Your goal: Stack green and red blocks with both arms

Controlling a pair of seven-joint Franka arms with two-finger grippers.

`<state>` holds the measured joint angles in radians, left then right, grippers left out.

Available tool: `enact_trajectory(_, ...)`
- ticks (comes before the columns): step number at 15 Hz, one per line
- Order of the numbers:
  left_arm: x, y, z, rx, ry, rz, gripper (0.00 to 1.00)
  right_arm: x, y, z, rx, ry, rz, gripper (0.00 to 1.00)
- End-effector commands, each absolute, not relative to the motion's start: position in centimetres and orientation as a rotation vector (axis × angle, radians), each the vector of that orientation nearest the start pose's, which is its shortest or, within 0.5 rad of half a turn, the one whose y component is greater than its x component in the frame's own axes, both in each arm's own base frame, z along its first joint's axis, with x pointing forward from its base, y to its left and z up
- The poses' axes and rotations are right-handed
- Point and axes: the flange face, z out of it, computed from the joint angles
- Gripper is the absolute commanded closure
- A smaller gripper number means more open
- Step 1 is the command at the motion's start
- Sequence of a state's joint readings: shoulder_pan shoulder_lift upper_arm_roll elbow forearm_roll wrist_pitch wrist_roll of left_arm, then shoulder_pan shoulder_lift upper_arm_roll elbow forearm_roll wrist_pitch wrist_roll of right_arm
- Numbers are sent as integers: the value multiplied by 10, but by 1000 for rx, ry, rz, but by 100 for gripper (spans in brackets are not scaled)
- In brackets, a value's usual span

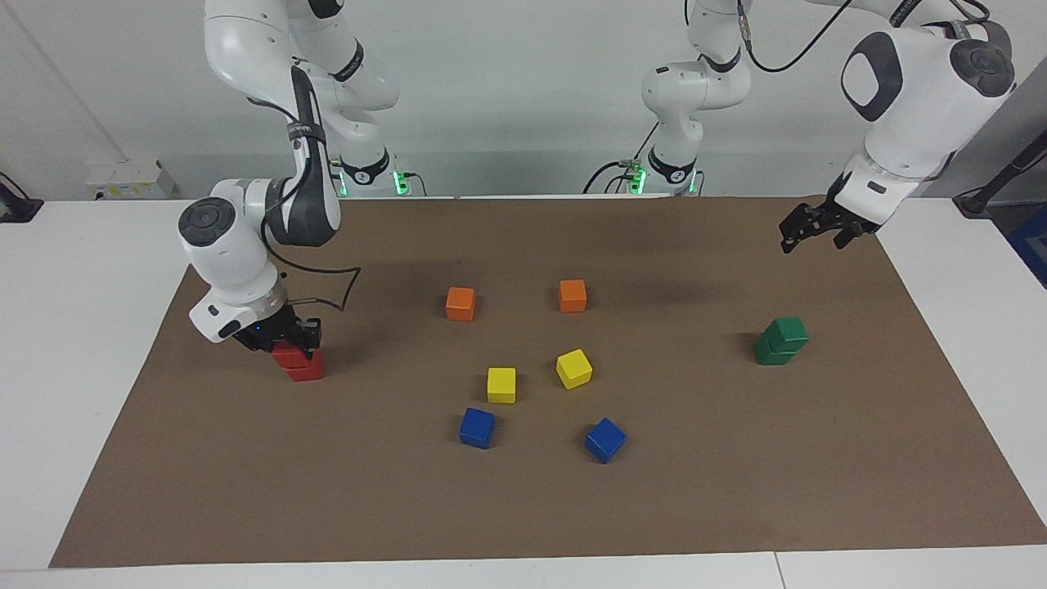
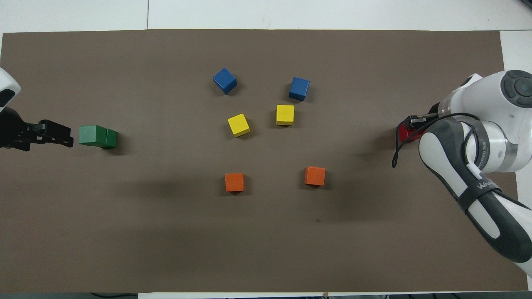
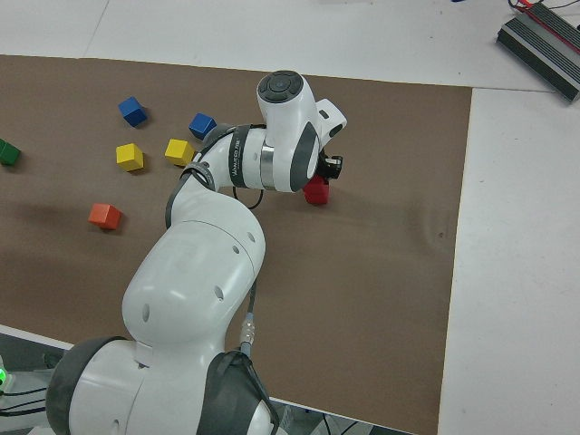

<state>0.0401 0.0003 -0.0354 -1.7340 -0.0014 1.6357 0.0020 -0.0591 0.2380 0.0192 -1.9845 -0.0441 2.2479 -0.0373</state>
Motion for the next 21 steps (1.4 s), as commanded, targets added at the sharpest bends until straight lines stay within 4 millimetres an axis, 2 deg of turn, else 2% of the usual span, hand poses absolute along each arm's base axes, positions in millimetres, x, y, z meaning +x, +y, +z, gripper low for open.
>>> enact_trajectory(1,547,-3,555,-3152,-15,165,0,594,-23,351,-3166,-119,-68,100)
enact_trajectory(7,547,-6,555,-3151,-7,172,0,591,-26,349,-3163,-209,-55,100)
enact_trajectory(21,545,-7,555,-3150,-5,186,0,592,-30,344,-3163,-174,-48,100)
